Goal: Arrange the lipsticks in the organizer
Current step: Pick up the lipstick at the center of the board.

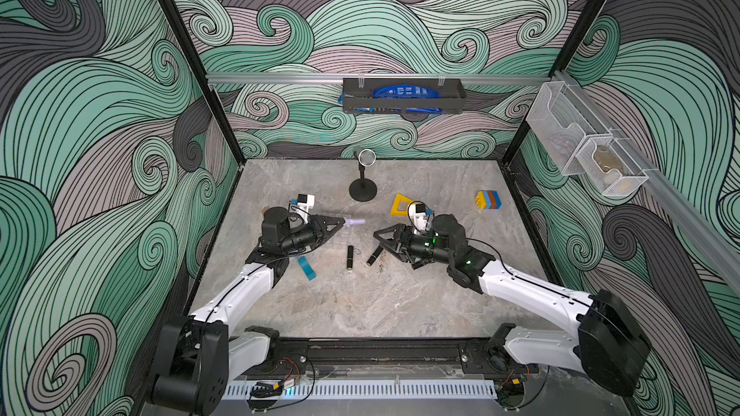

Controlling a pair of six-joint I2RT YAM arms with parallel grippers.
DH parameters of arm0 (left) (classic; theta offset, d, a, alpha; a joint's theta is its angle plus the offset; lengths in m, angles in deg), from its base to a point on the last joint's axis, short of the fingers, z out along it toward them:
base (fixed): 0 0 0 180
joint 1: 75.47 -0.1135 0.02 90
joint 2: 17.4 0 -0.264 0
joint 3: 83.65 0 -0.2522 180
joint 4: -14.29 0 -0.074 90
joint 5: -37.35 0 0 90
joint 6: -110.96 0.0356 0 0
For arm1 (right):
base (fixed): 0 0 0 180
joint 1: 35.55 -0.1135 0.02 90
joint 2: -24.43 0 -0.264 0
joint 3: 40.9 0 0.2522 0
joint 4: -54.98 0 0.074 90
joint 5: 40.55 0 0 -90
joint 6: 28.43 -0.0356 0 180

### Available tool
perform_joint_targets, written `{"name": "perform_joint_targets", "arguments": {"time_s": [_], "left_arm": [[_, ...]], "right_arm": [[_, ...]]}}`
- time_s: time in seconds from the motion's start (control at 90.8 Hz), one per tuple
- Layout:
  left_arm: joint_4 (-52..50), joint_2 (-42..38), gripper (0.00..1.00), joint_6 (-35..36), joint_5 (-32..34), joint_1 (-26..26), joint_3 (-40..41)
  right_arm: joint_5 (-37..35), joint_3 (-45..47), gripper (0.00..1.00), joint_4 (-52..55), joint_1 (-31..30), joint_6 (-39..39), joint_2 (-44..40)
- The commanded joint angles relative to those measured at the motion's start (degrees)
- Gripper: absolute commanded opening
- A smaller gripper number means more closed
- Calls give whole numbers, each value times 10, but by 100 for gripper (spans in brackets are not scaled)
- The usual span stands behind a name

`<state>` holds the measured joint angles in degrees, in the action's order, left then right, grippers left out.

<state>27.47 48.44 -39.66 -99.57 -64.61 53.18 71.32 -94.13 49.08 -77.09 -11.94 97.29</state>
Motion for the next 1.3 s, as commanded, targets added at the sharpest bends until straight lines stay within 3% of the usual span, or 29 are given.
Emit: {"name": "perform_joint_targets", "arguments": {"time_s": [0.0,0.308,0.638,0.925,1.288], "left_arm": [[105,-15,0,-34,13,13,18],[174,-28,0,-52,26,32,58],[203,-9,0,-53,32,48,64],[218,-1,0,-57,32,55,68],[220,-1,0,-59,36,62,74]], "right_arm": [[18,-13,59,-53,0,-52,29],[47,-45,54,-111,18,-86,88],[32,-63,44,-142,14,-110,127],[15,-65,46,-160,15,-135,144],[2,-69,36,-181,15,-163,160]]}}
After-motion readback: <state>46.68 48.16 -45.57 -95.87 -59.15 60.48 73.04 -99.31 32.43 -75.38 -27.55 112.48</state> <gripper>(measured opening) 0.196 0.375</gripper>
